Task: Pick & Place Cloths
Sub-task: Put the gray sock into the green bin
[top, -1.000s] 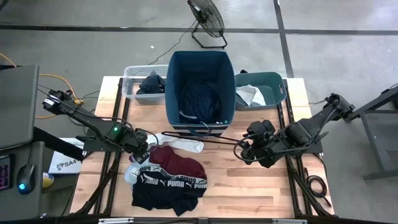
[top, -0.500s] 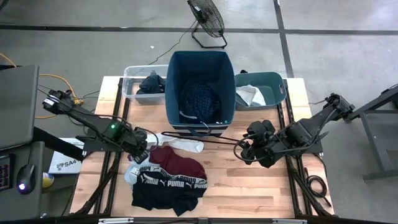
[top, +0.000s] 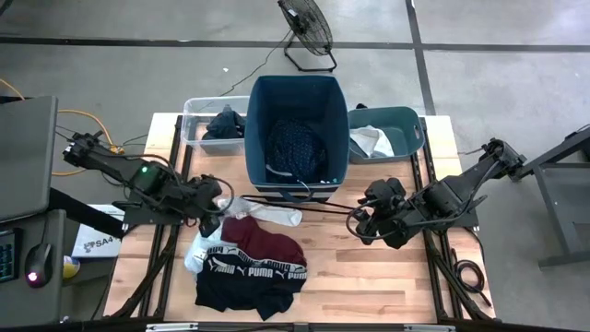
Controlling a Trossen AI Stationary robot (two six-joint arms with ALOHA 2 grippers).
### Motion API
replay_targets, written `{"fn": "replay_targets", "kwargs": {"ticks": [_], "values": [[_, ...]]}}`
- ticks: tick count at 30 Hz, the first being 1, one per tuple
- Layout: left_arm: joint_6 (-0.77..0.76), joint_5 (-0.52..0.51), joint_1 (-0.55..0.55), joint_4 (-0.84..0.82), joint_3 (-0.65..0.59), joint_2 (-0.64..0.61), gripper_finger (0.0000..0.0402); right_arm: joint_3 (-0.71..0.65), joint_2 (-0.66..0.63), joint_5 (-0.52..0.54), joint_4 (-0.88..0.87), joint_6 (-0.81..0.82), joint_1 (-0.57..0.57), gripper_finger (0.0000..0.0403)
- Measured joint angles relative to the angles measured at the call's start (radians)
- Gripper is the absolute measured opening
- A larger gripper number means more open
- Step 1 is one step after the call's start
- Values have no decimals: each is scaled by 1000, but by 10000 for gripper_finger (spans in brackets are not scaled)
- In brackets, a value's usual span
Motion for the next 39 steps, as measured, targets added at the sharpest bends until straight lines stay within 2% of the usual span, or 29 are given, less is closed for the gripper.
{"fn": "replay_targets", "kwargs": {"ticks": [7, 12, 18, 24, 28, 32, 39], "values": [[314, -38, 0, 283, 31, 11, 2, 0, 0, 31, 154, -162, -2, 194], [530, -77, 0, 488, 31, 47, 2, 0, 0, 77, 305, -344, -2, 194], [796, -139, 1, 696, 31, 113, 1, 0, 0, 103, 486, -639, -4, 194], [1098, -270, 1, 845, 30, 182, 1, 0, 1, 140, 690, -896, -31, 194], [1315, -315, 1, 950, 30, 226, 1, 0, 7, 128, 776, -1088, -45, 194], [1425, -371, 1, 1054, 30, 256, 1, 0, 27, 120, 821, -1270, -51, 195], [1468, -388, 52, 1154, 30, 282, 1, 0, 77, 117, 911, -1329, -69, 235]]}}
